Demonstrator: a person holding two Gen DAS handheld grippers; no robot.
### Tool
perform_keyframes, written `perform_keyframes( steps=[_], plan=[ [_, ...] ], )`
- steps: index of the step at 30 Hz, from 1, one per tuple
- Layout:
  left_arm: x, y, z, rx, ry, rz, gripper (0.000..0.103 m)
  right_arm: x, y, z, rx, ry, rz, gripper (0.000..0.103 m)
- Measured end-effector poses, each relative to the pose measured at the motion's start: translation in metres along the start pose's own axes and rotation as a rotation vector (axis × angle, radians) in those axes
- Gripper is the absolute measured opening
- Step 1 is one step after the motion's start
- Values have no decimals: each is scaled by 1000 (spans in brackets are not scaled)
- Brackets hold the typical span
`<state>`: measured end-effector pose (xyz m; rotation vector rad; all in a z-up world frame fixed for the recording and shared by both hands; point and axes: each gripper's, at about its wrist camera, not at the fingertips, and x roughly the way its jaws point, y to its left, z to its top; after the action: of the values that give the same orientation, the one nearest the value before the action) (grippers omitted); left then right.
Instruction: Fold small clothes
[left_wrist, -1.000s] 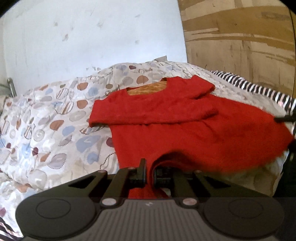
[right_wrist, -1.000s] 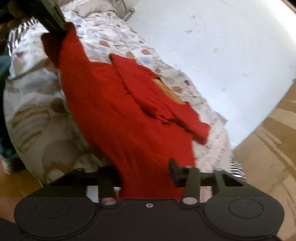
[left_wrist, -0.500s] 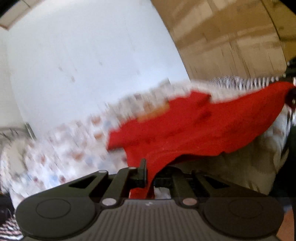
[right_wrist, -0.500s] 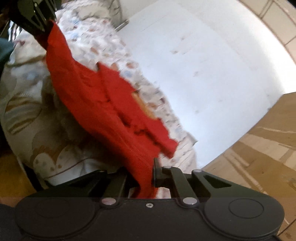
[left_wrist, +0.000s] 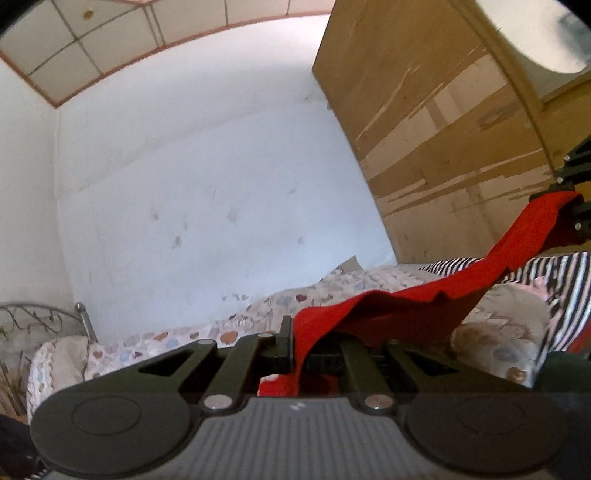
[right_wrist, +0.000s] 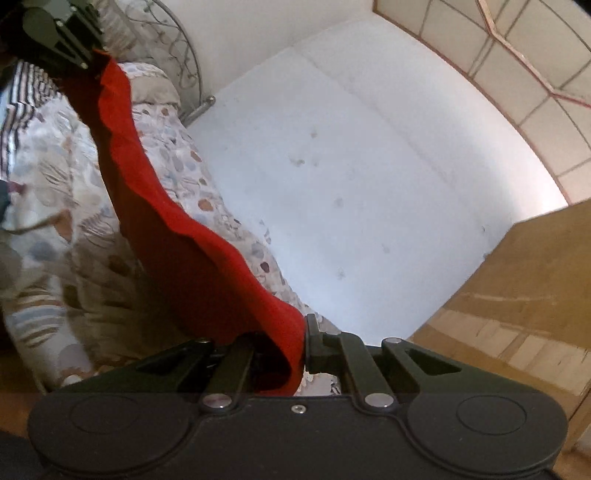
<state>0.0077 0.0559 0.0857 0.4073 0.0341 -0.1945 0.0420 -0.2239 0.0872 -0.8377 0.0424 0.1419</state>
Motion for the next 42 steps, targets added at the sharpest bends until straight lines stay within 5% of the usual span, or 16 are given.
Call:
perform_keyframes(
  steps=[5,11,16,20,25,34,42],
  plan=[
    [-29,1,15,-10,30,-40,5,-33,-15,13,15,17,50,5],
    [-14,1,18,24,70,-47,5,-24,-17,15,28,28,89,5],
    [26,12,37,-23,79,-11,5,21,-25,24,-2,-11,56,5],
    [86,23,52,40,79,8,5,80,-54,34,37,1,81,5],
    [168,50,60,8,195,-27,6,164,-76,33,94,58,148,6],
    [283,58,9,43,354,-43,6,293,-46,10,106,187,245,6],
    [374,66,-66,-108,560,-120,6,376,-3,-29,216,341,381,7]
  ],
)
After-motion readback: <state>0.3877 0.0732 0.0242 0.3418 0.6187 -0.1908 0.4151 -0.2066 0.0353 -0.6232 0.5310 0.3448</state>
